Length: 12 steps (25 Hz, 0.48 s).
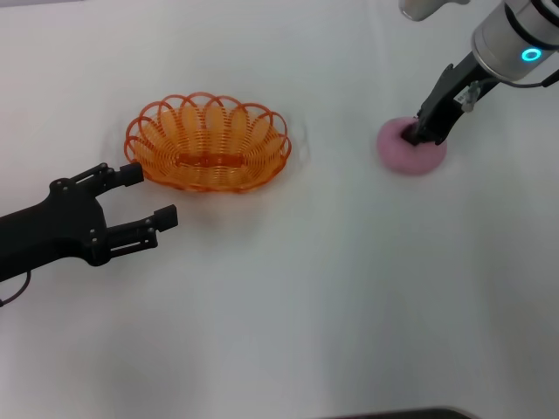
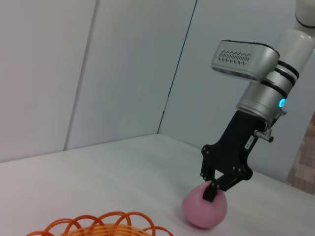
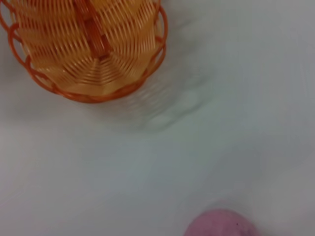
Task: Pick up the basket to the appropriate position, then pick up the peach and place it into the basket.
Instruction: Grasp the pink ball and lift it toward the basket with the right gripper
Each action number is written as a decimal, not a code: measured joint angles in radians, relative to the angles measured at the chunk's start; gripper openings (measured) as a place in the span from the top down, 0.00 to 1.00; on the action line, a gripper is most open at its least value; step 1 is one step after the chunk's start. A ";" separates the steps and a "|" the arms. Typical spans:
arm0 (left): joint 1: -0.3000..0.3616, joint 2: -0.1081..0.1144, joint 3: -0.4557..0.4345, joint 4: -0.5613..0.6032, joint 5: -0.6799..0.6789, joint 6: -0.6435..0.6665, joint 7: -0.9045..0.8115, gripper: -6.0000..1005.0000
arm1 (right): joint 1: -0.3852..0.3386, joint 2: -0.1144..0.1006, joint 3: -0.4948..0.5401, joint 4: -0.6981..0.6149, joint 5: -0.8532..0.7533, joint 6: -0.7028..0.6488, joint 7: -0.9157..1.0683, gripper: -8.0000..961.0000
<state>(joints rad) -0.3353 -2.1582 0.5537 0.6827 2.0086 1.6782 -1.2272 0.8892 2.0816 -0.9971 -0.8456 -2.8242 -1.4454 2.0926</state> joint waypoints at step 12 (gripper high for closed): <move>0.000 0.001 -0.001 0.000 0.000 0.000 0.000 0.13 | 0.024 0.006 0.009 -0.140 0.019 -0.113 0.003 0.95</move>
<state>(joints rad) -0.3351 -2.1568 0.5523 0.6827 2.0084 1.6780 -1.2272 0.9131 2.0880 -0.9881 -0.9858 -2.8051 -1.5586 2.0955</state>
